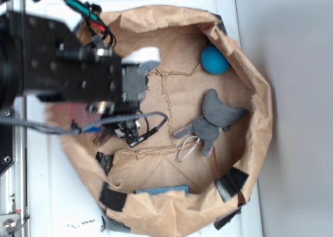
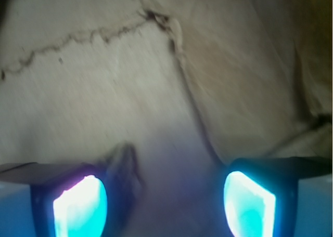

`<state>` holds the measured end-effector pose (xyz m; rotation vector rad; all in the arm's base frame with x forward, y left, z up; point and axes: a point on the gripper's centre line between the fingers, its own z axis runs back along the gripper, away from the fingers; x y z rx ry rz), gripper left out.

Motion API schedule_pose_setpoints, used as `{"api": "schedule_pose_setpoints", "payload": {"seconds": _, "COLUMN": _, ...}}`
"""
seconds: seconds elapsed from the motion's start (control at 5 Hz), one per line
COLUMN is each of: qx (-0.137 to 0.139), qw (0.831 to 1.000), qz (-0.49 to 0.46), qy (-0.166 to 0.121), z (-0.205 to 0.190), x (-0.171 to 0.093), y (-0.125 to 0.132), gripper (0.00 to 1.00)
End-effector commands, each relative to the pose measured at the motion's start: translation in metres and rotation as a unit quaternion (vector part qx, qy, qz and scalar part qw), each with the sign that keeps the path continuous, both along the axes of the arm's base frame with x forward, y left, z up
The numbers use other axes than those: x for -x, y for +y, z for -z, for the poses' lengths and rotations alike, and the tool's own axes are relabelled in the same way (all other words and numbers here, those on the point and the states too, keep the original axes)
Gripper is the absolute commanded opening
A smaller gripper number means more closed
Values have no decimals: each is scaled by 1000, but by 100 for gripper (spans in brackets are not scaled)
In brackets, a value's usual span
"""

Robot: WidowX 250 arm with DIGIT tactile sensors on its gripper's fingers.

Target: Grab the wood chip.

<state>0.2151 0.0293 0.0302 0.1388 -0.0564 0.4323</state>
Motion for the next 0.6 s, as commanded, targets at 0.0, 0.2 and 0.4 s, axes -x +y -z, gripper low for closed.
{"api": "schedule_pose_setpoints", "payload": {"seconds": 0.0, "qx": 3, "qw": 999, "qz": 21, "qy": 38, "z": 33, "x": -9, "y": -7, "gripper": 0}}
{"api": "schedule_pose_setpoints", "payload": {"seconds": 0.2, "qx": -11, "qw": 1000, "qz": 15, "qy": 22, "z": 32, "x": -12, "y": -9, "gripper": 0}}
{"api": "schedule_pose_setpoints", "payload": {"seconds": 0.4, "qx": 2, "qw": 1000, "qz": 14, "qy": 19, "z": 23, "x": -16, "y": -8, "gripper": 0}}
